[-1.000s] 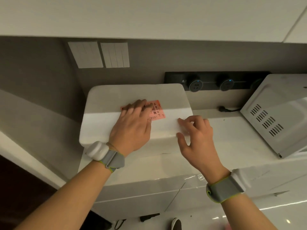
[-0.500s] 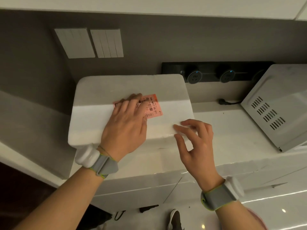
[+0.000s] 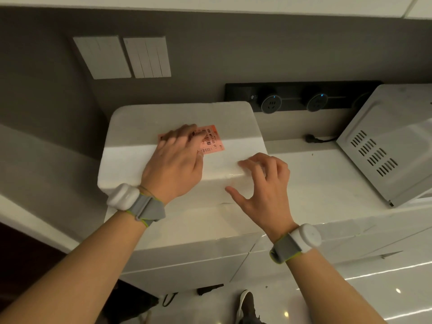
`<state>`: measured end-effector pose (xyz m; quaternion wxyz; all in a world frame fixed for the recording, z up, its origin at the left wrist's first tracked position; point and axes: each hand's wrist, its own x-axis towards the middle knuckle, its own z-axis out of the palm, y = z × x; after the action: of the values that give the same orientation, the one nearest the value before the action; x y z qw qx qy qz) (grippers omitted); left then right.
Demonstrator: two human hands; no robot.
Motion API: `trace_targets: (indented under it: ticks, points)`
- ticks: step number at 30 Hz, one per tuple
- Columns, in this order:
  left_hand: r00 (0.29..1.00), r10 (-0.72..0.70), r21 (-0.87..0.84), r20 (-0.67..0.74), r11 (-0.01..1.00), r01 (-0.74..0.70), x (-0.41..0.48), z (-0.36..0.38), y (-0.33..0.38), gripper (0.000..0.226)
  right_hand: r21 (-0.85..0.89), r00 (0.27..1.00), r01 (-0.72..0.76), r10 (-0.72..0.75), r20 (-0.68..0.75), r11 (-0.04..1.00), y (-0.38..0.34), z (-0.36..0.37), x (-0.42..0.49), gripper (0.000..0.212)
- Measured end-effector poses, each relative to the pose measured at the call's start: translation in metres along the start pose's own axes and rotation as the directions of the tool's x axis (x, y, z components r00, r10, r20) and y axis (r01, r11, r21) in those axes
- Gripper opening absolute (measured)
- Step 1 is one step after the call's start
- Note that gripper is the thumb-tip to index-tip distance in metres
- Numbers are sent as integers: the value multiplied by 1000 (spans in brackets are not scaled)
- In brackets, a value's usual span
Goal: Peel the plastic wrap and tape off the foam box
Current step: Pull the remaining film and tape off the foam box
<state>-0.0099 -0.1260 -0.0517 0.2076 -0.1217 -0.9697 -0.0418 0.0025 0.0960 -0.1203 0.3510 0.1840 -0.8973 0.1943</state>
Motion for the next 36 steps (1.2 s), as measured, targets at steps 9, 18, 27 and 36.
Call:
trace_targets:
  ticks: [9,18,27,36]
  points:
    - [996,-30,-40,80,999,33,16,4,-6,48,1,999,46,-45,-13,999,6,4,8,55]
    - [994,-36,-63,107,997,43,25,9,-12,46,-29,996,88,-89,-31,996,4,4,13,44]
    - [993,-42,-61,109,997,49,28,11,-15,44,-42,981,165,-168,-95,985,10,2,16,27]
    - [993,-39,-53,107,998,44,28,9,-15,44,-24,981,174,-176,-79,984,8,-1,13,9]
